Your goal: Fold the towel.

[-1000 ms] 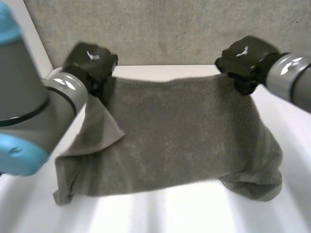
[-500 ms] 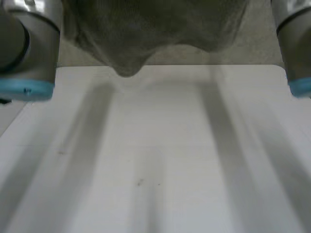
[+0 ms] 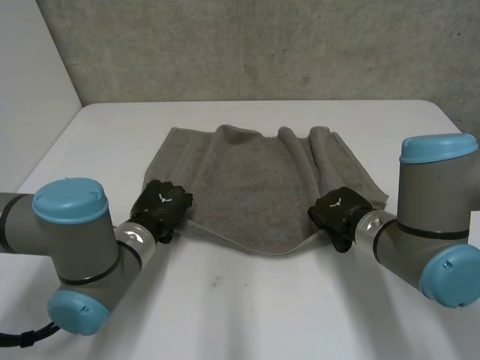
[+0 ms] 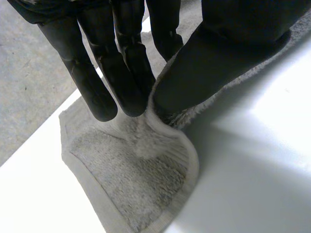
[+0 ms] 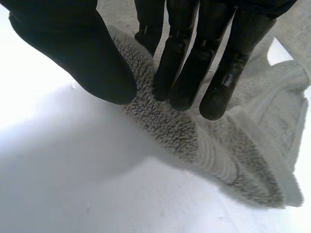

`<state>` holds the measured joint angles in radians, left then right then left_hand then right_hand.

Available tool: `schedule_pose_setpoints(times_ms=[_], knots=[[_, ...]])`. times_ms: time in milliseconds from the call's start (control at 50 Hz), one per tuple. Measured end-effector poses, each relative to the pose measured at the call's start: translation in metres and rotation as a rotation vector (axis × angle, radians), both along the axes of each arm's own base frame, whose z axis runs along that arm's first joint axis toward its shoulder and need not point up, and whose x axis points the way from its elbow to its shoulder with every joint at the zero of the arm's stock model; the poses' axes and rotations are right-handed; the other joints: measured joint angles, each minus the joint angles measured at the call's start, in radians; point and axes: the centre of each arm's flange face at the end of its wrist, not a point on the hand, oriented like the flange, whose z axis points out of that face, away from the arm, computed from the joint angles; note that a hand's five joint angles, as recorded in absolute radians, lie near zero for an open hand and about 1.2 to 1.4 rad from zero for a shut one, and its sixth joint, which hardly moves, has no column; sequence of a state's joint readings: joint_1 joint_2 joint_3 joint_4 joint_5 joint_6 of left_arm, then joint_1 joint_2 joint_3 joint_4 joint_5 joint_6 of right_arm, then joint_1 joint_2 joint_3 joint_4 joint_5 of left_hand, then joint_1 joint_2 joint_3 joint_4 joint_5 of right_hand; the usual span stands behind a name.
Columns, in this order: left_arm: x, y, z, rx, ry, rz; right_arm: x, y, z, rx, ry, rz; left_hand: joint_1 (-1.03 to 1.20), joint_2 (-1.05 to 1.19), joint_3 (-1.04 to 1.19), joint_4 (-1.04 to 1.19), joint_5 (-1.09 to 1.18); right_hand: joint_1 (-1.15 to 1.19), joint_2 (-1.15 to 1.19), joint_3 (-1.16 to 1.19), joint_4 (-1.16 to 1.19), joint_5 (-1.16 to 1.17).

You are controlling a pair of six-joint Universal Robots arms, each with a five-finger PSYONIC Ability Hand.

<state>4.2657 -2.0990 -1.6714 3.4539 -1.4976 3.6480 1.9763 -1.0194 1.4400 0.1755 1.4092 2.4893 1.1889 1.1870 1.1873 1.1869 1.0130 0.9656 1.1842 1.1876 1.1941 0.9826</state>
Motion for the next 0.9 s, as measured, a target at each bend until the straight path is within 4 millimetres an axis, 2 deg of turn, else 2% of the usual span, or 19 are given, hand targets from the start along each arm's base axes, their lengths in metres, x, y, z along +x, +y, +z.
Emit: schedule_pose_setpoints(times_ms=[20, 40, 80, 120, 140, 200, 240, 260, 360, 440, 680, 780, 840, 860, 900], knots=[[0.001, 0.0, 0.0, 0.001, 0.0, 0.001, 0.0, 0.0, 0.001, 0.002, -0.016, -0.003, -0.093, -0.076, -0.076, -0.076, -0.076, 0.0, 0.0, 0.0, 0.0, 0.0], [0.001, 0.0, 0.0, 0.002, 0.0, 0.002, 0.0, 0.0, 0.003, 0.001, -0.025, -0.006, -0.093, -0.076, -0.076, -0.076, -0.076, 0.0, 0.0, 0.0, 0.0, 0.0], [0.002, 0.0, 0.003, -0.002, 0.003, 0.004, 0.001, 0.001, 0.014, -0.013, -0.067, -0.017, -0.324, -0.332, -0.329, -0.308, -0.305, 0.0, 0.0, 0.0, 0.0, 0.0], [0.002, 0.0, 0.004, -0.005, 0.005, 0.005, 0.001, 0.001, 0.022, -0.024, -0.093, -0.023, -0.377, -0.38, -0.376, -0.356, -0.354, 0.0, 0.0, 0.0, 0.0, 0.0], [0.003, -0.001, 0.005, -0.009, 0.008, 0.008, 0.002, 0.003, 0.036, -0.041, -0.138, -0.027, -0.514, -0.519, -0.518, -0.516, -0.518, 0.0, 0.0, 0.0, 0.0, 0.0], [0.005, -0.002, 0.006, -0.014, 0.013, 0.015, 0.002, 0.006, 0.056, -0.061, -0.208, -0.027, -0.593, -0.591, -0.591, -0.591, -0.593, 0.0, 0.0, 0.0, 0.0, 0.0], [0.005, -0.003, 0.007, -0.015, 0.014, 0.017, 0.002, 0.007, 0.06, -0.063, -0.22, -0.026, -0.593, -0.592, -0.592, -0.594, -0.596, 0.0, 0.0, 0.0, 0.0, 0.0], [0.006, -0.004, 0.007, -0.017, 0.019, 0.022, 0.002, 0.009, 0.071, -0.073, -0.258, -0.023, -0.593, -0.595, -0.594, -0.596, -0.598, 0.0, 0.0, 0.0, 0.0, 0.0], [0.006, -0.005, 0.007, -0.01, 0.038, 0.031, 0.001, 0.016, 0.096, -0.105, -0.326, -0.018, -0.597, -0.599, -0.597, -0.599, -0.603, 0.0, 0.0, 0.0, 0.0, 0.0], [0.005, -0.006, 0.006, 0.002, 0.077, 0.043, -0.001, 0.02, 0.106, -0.123, -0.347, -0.019, -0.597, -0.6, -0.597, -0.6, -0.603, 0.0, 0.0, 0.0, 0.0, 0.0], [0.0, -0.016, 0.007, 0.019, 0.22, 0.078, -0.005, 0.026, 0.12, -0.156, -0.352, -0.023, -0.556, -0.554, -0.554, -0.553, -0.554, 0.0, 0.0, 0.0, 0.0, 0.0], [-0.003, -0.023, 0.003, 0.002, 0.23, 0.08, -0.007, 0.028, 0.124, -0.161, -0.352, -0.025, -0.453, -0.455, -0.455, -0.454, -0.456, 0.0, 0.0, 0.0, 0.0, 0.0], [-0.004, -0.027, 0.0, -0.006, 0.23, 0.08, -0.009, 0.029, 0.127, -0.166, -0.352, -0.029, -0.328, -0.327, -0.327, -0.327, -0.347, 0.0, 0.0, 0.0, 0.0, 0.0], [-0.004, -0.028, -0.002, -0.008, 0.229, 0.081, -0.011, 0.029, 0.128, -0.169, -0.352, -0.032, -0.191, -0.204, -0.205, -0.204, -0.206, 0.0, 0.0, 0.0, 0.0, 0.0], [-0.004, -0.029, -0.003, -0.011, 0.228, 0.081, -0.012, 0.029, 0.128, -0.171, -0.351, -0.036, -0.148, -0.143, -0.158, -0.157, -0.159, 0.0, 0.0, 0.0, 0.0, 0.0]])
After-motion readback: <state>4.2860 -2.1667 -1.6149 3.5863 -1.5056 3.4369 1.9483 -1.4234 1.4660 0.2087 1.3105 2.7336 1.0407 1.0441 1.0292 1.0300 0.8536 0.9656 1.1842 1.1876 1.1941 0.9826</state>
